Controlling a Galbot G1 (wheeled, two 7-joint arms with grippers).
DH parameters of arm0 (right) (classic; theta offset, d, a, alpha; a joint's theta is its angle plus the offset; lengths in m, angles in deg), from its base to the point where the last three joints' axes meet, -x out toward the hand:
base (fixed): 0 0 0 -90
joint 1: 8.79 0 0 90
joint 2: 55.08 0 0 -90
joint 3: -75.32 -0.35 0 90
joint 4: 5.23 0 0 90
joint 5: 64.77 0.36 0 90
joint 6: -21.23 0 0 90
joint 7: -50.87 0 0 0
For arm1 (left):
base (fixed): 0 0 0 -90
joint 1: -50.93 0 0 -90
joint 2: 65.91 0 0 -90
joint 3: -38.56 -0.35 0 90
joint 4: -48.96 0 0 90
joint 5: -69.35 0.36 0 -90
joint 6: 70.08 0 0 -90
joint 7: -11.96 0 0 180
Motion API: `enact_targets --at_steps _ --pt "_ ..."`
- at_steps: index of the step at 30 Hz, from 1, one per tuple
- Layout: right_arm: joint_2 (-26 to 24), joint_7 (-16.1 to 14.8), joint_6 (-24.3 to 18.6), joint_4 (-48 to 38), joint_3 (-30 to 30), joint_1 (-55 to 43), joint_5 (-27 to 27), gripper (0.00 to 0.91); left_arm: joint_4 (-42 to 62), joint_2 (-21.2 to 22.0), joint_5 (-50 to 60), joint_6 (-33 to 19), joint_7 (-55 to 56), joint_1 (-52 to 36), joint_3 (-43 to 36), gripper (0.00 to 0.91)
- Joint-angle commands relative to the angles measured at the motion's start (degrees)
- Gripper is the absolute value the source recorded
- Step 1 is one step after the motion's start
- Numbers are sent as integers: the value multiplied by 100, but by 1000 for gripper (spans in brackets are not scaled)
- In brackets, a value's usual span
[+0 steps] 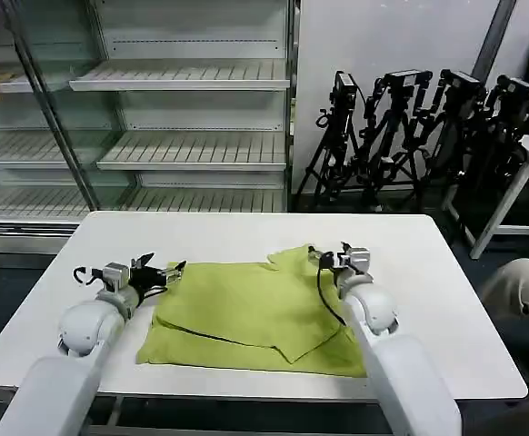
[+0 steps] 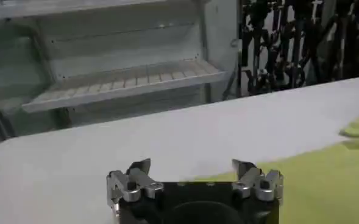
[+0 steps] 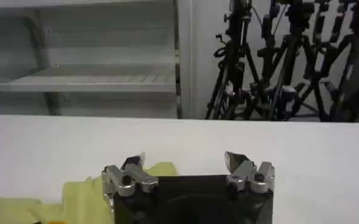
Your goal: Fold and organize the clothes.
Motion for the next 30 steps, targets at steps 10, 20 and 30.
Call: enact_targets --at_steps 10,20,30 --pt "565 24 3 -1520 220 -766 -82 907 1251 88 -29 46 -170 -835 -387 907" --pt "534 32 27 -1446 211 -705 10 907 1159 69 -164 50 -198 -693 -288 907" --pt "583 55 28 -1453 223 -712 38 907 1036 45 -316 49 -288 -522 -137 907"
